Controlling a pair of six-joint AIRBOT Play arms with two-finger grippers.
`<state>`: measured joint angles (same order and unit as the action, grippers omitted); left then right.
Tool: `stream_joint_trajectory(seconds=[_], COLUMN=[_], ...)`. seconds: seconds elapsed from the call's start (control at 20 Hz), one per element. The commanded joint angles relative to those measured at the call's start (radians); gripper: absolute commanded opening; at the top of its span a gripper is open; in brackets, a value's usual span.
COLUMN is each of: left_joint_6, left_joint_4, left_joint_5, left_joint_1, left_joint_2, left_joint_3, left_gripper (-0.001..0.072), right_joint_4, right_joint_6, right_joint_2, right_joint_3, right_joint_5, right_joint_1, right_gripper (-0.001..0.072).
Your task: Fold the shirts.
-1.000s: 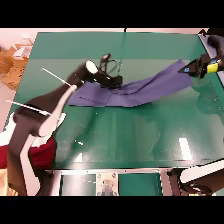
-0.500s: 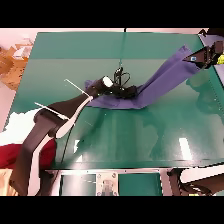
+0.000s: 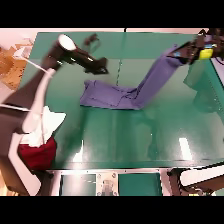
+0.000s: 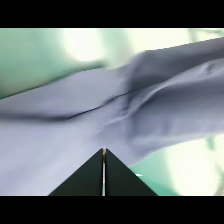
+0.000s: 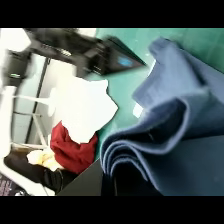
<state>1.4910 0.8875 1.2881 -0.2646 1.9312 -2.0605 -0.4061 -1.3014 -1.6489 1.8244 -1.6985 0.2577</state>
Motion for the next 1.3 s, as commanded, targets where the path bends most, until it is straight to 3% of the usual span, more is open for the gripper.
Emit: stream_joint_trajectory(seconds=[0.0, 0.15, 0.4, 0.45, 0.5, 0.55, 0.7, 0.85, 1.05, 1.15, 1.25], left_joint_6=[-0.007, -0.062, -0.139, -0.139, -0.139, -0.139, -0.146, -0.146, -0.146, -0.146, -0.145], left_joint_4=[0.189, 0.187, 0.188, 0.188, 0.187, 0.187, 0.188, 0.192, 0.195, 0.196, 0.201], left_joint_5=[0.137, 0.181, 0.286, 0.296, 0.299, 0.299, 0.299, 0.299, 0.298, 0.299, 0.299], left_joint_1=[0.142, 0.23, 0.311, 0.321, 0.332, 0.34, 0.354, 0.354, 0.354, 0.354, 0.354], left_joint_2=[-0.135, -0.188, -0.193, -0.192, -0.192, -0.192, -0.192, -0.192, -0.192, -0.192, -0.192], left_joint_3=[-0.009, -0.008, 0.007, 0.007, 0.007, 0.007, 0.007, 0.007, 0.007, 0.007, 0.007], left_gripper=[0.0031, 0.0031, 0.0032, 0.0031, 0.0031, 0.0032, 0.0031, 0.0031, 0.0032, 0.0031, 0.0032], right_joint_4=[-0.135, -0.276, -0.224, -0.187, -0.174, -0.182, -0.241, -0.285, -0.495, -0.563, -0.563], right_joint_6=[-0.086, -0.167, -0.217, -0.216, -0.212, -0.212, -0.214, -0.219, -0.338, -0.361, -0.359], right_joint_2=[-0.001, -0.015, -0.211, -0.263, -0.298, -0.313, -0.26, -0.172, -0.117, -0.117, -0.117], right_joint_3=[-0.006, -0.079, -0.134, -0.134, -0.131, -0.128, -0.126, -0.127, -0.128, -0.178, -0.285], right_joint_5=[0.207, 0.49, 1.065, 1.175, 1.215, 1.204, 1.08, 0.845, 0.507, 0.43, 0.447], right_joint_1=[-0.208, -0.453, -0.844, -0.913, -0.957, -0.971, -0.867, -0.645, -0.35, -0.268, -0.255], right_gripper=[0.0013, 0.0014, 0.0023, 0.0217, 0.0475, 0.0525, 0.0524, 0.0524, 0.0524, 0.0525, 0.0541])
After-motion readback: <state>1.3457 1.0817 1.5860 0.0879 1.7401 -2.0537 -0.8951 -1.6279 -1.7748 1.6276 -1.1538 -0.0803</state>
